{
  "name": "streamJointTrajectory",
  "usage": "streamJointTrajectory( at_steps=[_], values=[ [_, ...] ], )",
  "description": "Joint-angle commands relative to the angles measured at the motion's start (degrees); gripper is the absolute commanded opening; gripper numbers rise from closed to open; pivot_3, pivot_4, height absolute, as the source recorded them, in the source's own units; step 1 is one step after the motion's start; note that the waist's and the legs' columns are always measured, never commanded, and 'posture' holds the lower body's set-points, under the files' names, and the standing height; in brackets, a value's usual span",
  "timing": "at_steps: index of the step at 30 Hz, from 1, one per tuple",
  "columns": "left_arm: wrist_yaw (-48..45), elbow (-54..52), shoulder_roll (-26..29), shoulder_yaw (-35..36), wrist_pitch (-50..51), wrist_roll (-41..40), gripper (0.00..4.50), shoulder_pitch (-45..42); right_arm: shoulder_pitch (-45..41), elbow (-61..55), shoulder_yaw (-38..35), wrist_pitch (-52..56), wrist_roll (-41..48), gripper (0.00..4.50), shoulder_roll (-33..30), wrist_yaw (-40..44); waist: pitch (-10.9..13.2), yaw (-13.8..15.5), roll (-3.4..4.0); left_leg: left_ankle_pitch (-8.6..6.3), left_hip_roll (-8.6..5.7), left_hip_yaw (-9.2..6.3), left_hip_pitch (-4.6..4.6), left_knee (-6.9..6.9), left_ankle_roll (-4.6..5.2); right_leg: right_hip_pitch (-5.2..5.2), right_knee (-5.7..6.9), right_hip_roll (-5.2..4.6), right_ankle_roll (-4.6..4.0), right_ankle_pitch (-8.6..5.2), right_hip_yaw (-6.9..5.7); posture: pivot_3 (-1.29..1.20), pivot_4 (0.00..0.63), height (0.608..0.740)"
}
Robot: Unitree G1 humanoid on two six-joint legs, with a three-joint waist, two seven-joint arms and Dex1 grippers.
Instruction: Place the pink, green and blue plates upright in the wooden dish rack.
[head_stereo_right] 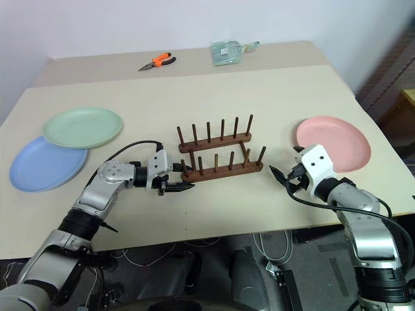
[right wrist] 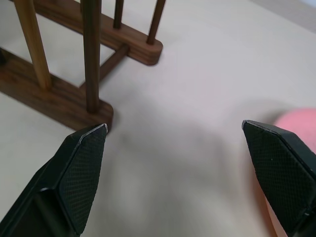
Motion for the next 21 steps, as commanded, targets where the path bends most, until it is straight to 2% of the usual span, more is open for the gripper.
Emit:
streamJointTrajectory(
  at_steps=[1, 3, 5, 6, 8, 11, 13, 21],
  values=[
    [1.0, 2.2, 2.5, 0.0, 0.6, 2.9, 4.12, 0.7, 0.9, -1.5, -1.4, -0.7, -0.2, 4.50, -1.3, 0.6, 0.0, 0.0, 0.00, 0.00, 0.00, 0.00, 0.00, 0.00, 0.00, 0.00, 0.00, 0.00, 0.00, 0.00, 0.00, 0.00, 0.150, 0.740],
    [1.0, 1.5, 4.3, 0.2, 1.8, 3.1, 4.12, 2.0, 1.4, -1.6, -1.2, -0.6, -0.3, 4.50, -1.7, 1.2, 0.0, -0.1, 0.01, 0.00, 0.01, 0.00, 0.02, -0.01, 0.00, 0.00, 0.00, 0.01, 0.00, 0.00, 0.01, 0.00, 0.150, 0.740],
    [-0.6, -2.2, 6.7, 1.4, 5.0, 0.7, 4.20, 4.9, 2.2, -2.2, -1.0, 0.0, 1.1, 3.95, -2.2, 3.1, -0.1, -0.4, 0.07, 0.00, 0.03, 0.00, 0.05, -0.02, 0.00, 0.00, 0.03, 0.03, 0.00, 0.00, 0.02, 0.00, 0.150, 0.740],
    [-1.2, -4.8, 7.9, 2.4, 7.4, -1.0, 3.91, 6.8, 2.8, -3.0, -0.7, 0.6, 2.0, 3.60, -2.5, 4.4, -0.1, -0.7, 0.08, 0.00, 0.04, 0.01, 0.06, -0.03, 0.00, 0.00, 0.04, 0.03, 0.00, 0.00, 0.03, 0.00, 0.150, 0.740],
    [-2.2, -10.7, 10.0, 3.4, 11.6, -3.8, 3.35, 10.3, 3.8, -4.5, 0.9, 1.2, 2.3, 2.58, -3.2, 6.5, -0.1, -1.3, 0.15, -0.01, 0.10, 0.02, 0.09, -0.09, -0.01, 0.00, 0.05, 0.05, -0.01, -0.01, 0.02, 0.00, 0.150, 0.740],
    [-2.4, -19.5, 11.4, 3.2, 17.4, -7.0, 1.83, 14.9, 4.3, -5.7, 4.6, 1.2, 0.8, 0.88, -3.7, 8.2, -0.1, -1.5, 0.19, -0.04, 0.17, 0.05, 0.12, -0.09, -0.04, -0.02, 0.07, 0.06, -0.02, -0.02, 0.02, 0.00, 0.150, 0.740],
    [1.0, -23.6, 9.2, 1.9, 19.7, -6.7, 0.92, 16.3, 3.3, -5.2, 7.1, 0.8, -0.6, 0.00, -2.5, 7.2, -0.1, -1.2, 0.23, -0.04, 0.17, 0.05, 0.11, -0.05, -0.04, 0.01, 0.05, 0.05, -0.03, -0.04, 0.00, 0.00, 0.150, 0.740],
    [17.7, -22.9, -3.0, -0.5, 22.2, -0.6, 0.92, 15.8, -3.9, 0.1, 14.4, 1.7, -8.4, 0.00, 2.1, 0.2, -0.2, 1.7, 0.23, -0.08, 0.08, 0.06, 0.08, 0.11, 0.02, 0.19, -0.17, -0.03, -0.03, -0.02, -0.04, 0.00, 0.150, 0.740]
  ],
)
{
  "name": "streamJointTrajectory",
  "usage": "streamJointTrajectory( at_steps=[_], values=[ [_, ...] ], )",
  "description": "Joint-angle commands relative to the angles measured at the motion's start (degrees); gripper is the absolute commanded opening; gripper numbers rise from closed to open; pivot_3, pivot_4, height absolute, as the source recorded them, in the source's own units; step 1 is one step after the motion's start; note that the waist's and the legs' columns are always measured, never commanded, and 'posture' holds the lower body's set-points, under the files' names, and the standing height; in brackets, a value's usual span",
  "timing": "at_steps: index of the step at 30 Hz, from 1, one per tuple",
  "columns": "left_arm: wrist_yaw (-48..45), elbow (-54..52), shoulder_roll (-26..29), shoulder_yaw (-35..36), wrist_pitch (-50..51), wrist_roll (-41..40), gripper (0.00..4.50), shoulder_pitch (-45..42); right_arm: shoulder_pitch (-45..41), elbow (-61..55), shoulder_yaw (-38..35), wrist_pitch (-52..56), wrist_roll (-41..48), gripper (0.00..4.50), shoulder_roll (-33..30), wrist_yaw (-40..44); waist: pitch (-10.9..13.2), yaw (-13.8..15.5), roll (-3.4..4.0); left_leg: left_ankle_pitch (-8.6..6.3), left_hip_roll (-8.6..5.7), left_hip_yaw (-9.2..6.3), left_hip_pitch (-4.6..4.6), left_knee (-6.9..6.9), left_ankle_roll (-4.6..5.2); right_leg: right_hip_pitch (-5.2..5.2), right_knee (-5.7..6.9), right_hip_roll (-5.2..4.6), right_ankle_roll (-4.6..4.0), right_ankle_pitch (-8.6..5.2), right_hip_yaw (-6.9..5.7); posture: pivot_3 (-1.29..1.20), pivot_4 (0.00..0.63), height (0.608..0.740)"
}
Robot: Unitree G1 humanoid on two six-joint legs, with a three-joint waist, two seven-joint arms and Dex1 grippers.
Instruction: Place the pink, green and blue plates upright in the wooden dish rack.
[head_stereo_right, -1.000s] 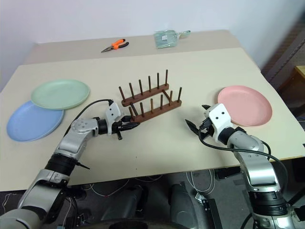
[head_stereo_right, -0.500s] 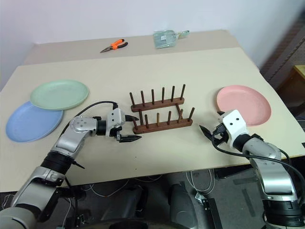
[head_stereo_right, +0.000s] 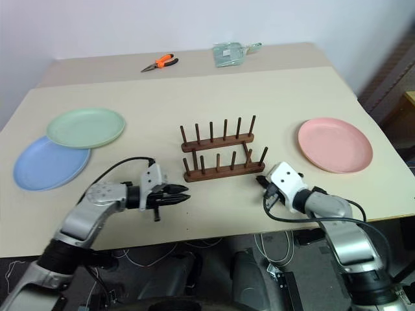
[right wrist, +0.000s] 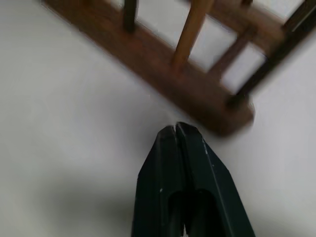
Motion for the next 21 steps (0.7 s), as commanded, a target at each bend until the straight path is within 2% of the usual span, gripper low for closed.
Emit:
streamJointTrajectory(
  at_steps=[1, 9, 14, 18, 21],
  values=[
    [8.1, 3.6, -3.5, -1.0, 0.5, 4.2, 0.92, -0.3, -2.9, 2.1, 1.7, 0.1, -2.9, 0.00, 2.1, -3.3, 0.0, 0.4, -0.02, 0.00, 0.00, 0.00, 0.00, 0.00, 0.00, 0.01, -0.03, 0.01, 0.00, 0.00, -0.01, 0.00, 0.150, 0.740],
    [22.6, 16.3, -9.6, 1.6, -3.4, 9.2, 0.92, -6.1, -13.6, 14.5, 3.3, 0.2, -7.8, 0.00, 10.3, -12.2, -0.2, 0.1, -0.03, 0.04, 0.03, 0.00, 0.09, 0.02, -0.07, 0.03, 0.07, 0.10, -0.08, 0.07, -0.02, 0.00, 0.150, 0.740],
    [24.8, 20.0, -10.2, 2.3, -5.8, 9.3, 0.92, -8.0, -16.4, 18.6, 3.9, -1.8, -8.9, 0.00, 11.2, -12.6, -0.4, -0.1, -0.07, 0.05, 0.03, 0.02, 0.10, -0.02, -0.07, -0.02, 0.11, 0.11, -0.05, 0.10, -0.04, 0.00, 0.150, 0.740],
    [24.6, 20.5, -9.6, 2.2, -6.8, 9.2, 0.92, -7.7, -15.6, 17.3, 2.8, -2.5, -7.7, 0.00, 9.5, -10.0, -0.5, -0.2, -0.06, 0.05, 0.03, 0.03, 0.10, -0.01, -0.07, -0.03, 0.13, 0.12, -0.05, 0.10, -0.04, 0.00, 0.150, 0.740],
    [23.2, 17.6, -9.0, 1.9, -7.2, 8.6, 0.86, -6.1, -12.5, 12.1, 0.2, -2.9, -7.5, 0.91, 5.0, -7.5, -0.5, -0.2, -0.06, 0.04, 0.03, 0.04, 0.10, -0.03, -0.06, -0.04, 0.12, 0.11, -0.04, 0.09, -0.04, 0.00, 0.150, 0.740]
  ],
)
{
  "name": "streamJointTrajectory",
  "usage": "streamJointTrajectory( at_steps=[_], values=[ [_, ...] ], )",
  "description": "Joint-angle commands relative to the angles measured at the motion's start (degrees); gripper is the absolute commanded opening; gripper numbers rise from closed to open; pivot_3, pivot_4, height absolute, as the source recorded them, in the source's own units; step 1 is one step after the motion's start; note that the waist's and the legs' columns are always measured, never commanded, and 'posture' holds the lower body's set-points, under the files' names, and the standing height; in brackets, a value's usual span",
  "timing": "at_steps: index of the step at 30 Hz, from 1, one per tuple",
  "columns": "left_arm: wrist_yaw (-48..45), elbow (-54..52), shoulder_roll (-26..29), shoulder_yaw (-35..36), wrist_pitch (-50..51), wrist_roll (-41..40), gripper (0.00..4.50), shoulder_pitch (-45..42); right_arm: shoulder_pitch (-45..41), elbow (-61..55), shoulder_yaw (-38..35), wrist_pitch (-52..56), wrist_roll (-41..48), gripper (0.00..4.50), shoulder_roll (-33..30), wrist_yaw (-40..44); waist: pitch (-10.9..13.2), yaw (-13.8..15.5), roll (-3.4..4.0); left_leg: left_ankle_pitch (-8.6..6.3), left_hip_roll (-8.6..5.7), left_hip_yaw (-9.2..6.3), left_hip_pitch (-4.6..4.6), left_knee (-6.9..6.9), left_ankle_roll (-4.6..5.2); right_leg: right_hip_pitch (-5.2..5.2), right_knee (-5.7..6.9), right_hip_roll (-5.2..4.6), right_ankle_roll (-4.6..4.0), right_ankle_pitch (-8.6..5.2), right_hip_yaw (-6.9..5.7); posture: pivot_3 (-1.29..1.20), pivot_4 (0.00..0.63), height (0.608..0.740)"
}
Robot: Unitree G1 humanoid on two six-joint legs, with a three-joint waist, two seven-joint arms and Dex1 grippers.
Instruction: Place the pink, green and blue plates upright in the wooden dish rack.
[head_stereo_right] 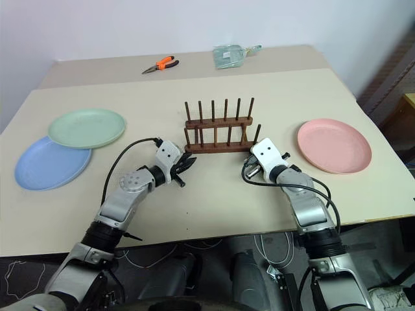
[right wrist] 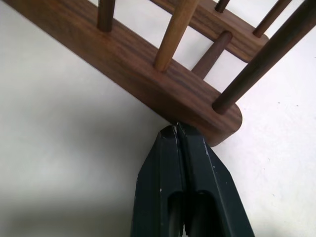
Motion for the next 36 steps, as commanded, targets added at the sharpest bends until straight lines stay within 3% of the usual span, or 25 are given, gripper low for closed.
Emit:
streamJointTrajectory(
  at_steps=[1, 4, 8, 16, 19, 22, 26, 30, 36],
  values=[
    [-1.6, -1.9, 1.9, 0.7, 1.3, -0.1, 0.86, 4.0, 4.2, -7.6, -5.3, -1.0, -0.1, 1.30, -6.9, 2.7, 0.0, 0.1, 0.01, 0.00, 0.00, 0.00, 0.00, -0.02, 0.00, 0.00, -0.01, -0.01, 0.01, 0.00, 0.00, 0.00, 0.150, 0.740],
    [-6.4, -9.6, 2.5, 1.9, 1.9, -5.4, 0.86, 7.4, 9.8, -13.1, -10.8, -0.5, -1.3, 2.79, -14.3, 3.9, 0.0, 0.3, 0.02, -0.03, -0.01, 0.04, -0.10, -0.06, 0.02, -0.12, -0.02, -0.06, 0.05, -0.04, 0.01, 0.00, 0.150, 0.740],
    [-11.2, -15.3, 3.4, 1.4, 3.5, -9.1, 0.86, 9.4, 13.3, -13.1, -12.5, 0.7, -3.4, 2.79, -16.3, 1.4, 0.0, -0.1, -0.01, -0.05, 0.08, 0.09, -0.09, -0.07, 0.02, -0.14, -0.01, -0.02, 0.02, -0.05, 0.03, 0.00, 0.150, 0.740],
    [-14.5, -18.3, 2.8, 0.3, 4.9, -11.0, 0.86, 7.3, 8.7, -2.5, -10.7, 4.4, -8.1, 2.79, -14.7, -4.7, 0.1, 0.3, -0.04, -0.04, 0.09, 0.18, -0.12, -0.01, 0.03, -0.13, -0.03, -0.05, -0.10, -0.10, 0.04, 0.00, 0.150, 0.740],
    [-14.5, -18.3, 2.9, 0.4, 5.1, -10.9, 0.86, 6.7, 6.8, 0.3, -10.1, 4.0, -8.5, 1.54, -14.1, -5.6, 0.1, 0.3, -0.04, -0.04, 0.08, 0.19, -0.12, 0.00, 0.03, -0.12, -0.06, -0.04, -0.09, -0.09, 0.03, 0.00, 0.150, 0.740],
    [-14.6, -18.7, 3.1, 0.5, 5.3, -11.0, 0.86, 6.9, 5.8, 0.8, -9.9, 3.8, -8.7, 0.02, -13.9, -5.4, 0.1, 0.4, -0.04, -0.04, 0.08, 0.19, -0.12, -0.02, 0.03, -0.12, -0.07, -0.04, -0.02, -0.05, 0.04, 0.00, 0.150, 0.740],
    [-14.4, -19.6, 4.0, 0.9, 4.7, -10.5, 0.86, 8.2, 4.5, -3.0, -10.6, 0.7, -8.4, 0.02, -15.3, -4.5, 0.1, 0.4, -0.03, -0.04, 0.08, 0.19, -0.13, -0.02, 0.03, -0.12, -0.08, -0.04, -0.02, -0.05, 0.04, 0.00, 0.150, 0.740],
    [-13.3, -19.8, 5.0, 3.0, 4.3, -10.9, 0.86, 9.5, -1.2, -10.6, -15.0, -4.2, -1.8, 0.02, -13.7, -3.2, 0.3, -0.9, 0.34, -0.05, 0.09, 0.27, -0.13, -0.04, 0.04, -0.18, -0.05, -0.03, -0.01, -0.05, 0.09, 0.00, 0.150, 0.740],
    [-13.1, -19.6, 5.8, 4.4, 2.9, -10.7, 0.86, 10.3, -13.6, -27.3, -26.2, 17.7, 39.6, 0.02, -0.5, -1.9, 0.4, -1.1, 0.20, -0.05, 0.19, 0.12, -0.13, -0.08, 0.03, -0.18, -0.01, 0.03, 0.00, -0.03, 0.05, 0.00, 0.150, 0.740]
  ],
)
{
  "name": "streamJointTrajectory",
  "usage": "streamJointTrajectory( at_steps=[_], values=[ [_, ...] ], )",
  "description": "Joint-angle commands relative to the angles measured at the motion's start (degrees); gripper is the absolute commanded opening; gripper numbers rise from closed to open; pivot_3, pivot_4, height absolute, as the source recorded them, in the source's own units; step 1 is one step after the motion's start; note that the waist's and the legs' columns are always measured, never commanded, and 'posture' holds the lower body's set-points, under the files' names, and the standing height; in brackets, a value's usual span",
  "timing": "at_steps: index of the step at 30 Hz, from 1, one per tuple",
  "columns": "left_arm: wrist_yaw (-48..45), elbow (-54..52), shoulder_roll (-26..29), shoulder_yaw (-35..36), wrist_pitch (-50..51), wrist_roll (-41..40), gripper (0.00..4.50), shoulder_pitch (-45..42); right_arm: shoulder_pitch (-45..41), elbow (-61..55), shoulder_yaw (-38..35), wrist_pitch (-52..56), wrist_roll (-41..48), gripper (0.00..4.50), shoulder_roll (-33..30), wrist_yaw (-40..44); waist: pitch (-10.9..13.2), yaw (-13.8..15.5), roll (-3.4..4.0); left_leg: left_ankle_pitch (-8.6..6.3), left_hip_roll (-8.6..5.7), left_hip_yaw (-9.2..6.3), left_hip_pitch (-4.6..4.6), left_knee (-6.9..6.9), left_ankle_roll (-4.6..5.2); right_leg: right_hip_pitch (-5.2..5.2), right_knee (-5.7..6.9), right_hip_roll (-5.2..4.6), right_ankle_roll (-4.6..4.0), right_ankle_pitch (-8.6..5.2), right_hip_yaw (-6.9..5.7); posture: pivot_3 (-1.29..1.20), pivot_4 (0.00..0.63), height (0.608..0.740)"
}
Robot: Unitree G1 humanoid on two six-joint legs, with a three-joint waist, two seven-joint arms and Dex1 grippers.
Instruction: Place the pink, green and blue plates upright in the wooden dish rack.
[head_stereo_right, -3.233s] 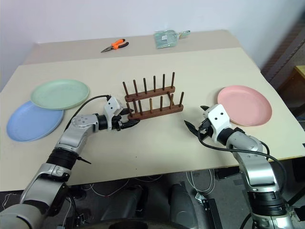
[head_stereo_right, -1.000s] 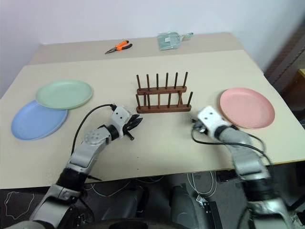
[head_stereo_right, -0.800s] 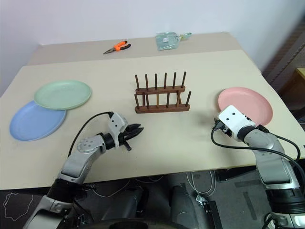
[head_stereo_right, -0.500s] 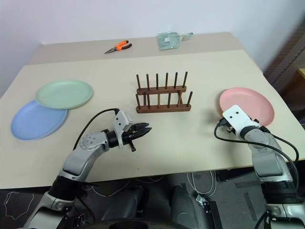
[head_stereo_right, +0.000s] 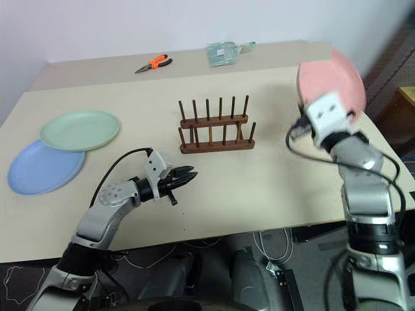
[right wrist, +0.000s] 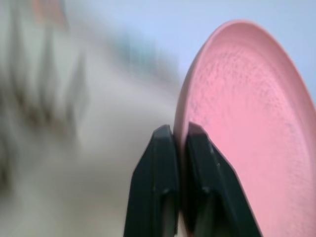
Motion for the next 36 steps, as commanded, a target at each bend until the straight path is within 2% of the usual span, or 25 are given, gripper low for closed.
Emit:
streamJointTrajectory(
  at_steps=[1, 4, 6, 14, 22, 34, 36],
  values=[
    [0.1, -2.1, 0.5, 1.7, -1.8, -0.7, 0.86, 0.4, -3.7, -8.9, -4.9, 11.3, 22.3, 0.02, 3.9, -1.7, 0.0, 0.3, -0.03, 0.00, -0.01, -0.02, -0.01, 0.00, 0.01, 0.00, -0.02, -0.01, 0.00, 0.00, -0.01, 0.00, 0.150, 0.740],
    [0.6, -2.4, 0.0, 2.7, -2.1, -1.5, 0.86, 0.6, -5.3, -11.3, -4.5, 16.7, 34.4, 0.02, 7.1, -5.2, 0.0, 0.4, -0.04, -0.03, -0.08, -0.10, -0.08, 0.02, 0.05, 0.02, -0.13, -0.08, -0.02, 0.00, -0.05, 0.00, 0.150, 0.740],
    [0.9, -2.6, -0.2, 3.1, -2.1, -1.6, 0.86, 0.8, -5.7, -11.0, -3.9, 18.5, 37.6, 0.02, 7.6, -7.2, 0.0, 0.3, -0.02, -0.04, -0.10, -0.09, -0.10, 0.03, 0.06, 0.02, -0.17, -0.11, -0.03, 0.00, -0.05, 0.00, 0.150, 0.740],
    [1.4, -4.9, 0.2, 3.2, -1.8, -2.1, 0.86, 3.3, -5.0, -6.0, -2.0, 20.2, 39.9, 0.02, 6.3, -6.9, 0.0, 0.1, 0.00, -0.04, -0.09, -0.04, -0.09, -0.03, 0.06, -0.06, -0.11, -0.11, -0.03, 0.00, -0.04, 0.00, 0.150, 0.740],
    [1.4, -6.7, 0.4, 4.3, -2.2, -3.1, 0.86, 4.7, -7.2, -1.5, -3.2, 20.7, 44.4, 0.02, 5.7, -5.7, 0.0, 0.1, 0.00, -0.04, -0.09, -0.03, -0.10, -0.03, 0.06, -0.06, -0.12, -0.11, -0.03, 0.00, -0.04, 0.00, 0.150, 0.740],
    [1.8, -7.5, 0.8, 4.7, -1.8, -3.2, 0.86, 5.2, -7.2, 8.3, -3.6, 19.7, 44.1, 0.02, 6.3, -4.9, 0.0, 0.0, 0.01, -0.04, -0.08, -0.02, -0.10, -0.03, 0.06, -0.06, -0.13, -0.11, -0.03, 0.00, -0.03, 0.00, 0.150, 0.740],
    [2.0, -7.6, 0.9, 4.7, -1.8, -3.1, 0.86, 5.3, -7.2, 8.9, -3.4, 19.3, 43.4, 0.71, 6.1, -4.4, 0.0, 0.0, 0.02, -0.04, -0.08, -0.02, -0.10, -0.04, 0.06, -0.08, -0.13, -0.10, -0.03, 0.00, -0.03, 0.00, 0.150, 0.740]
  ],
)
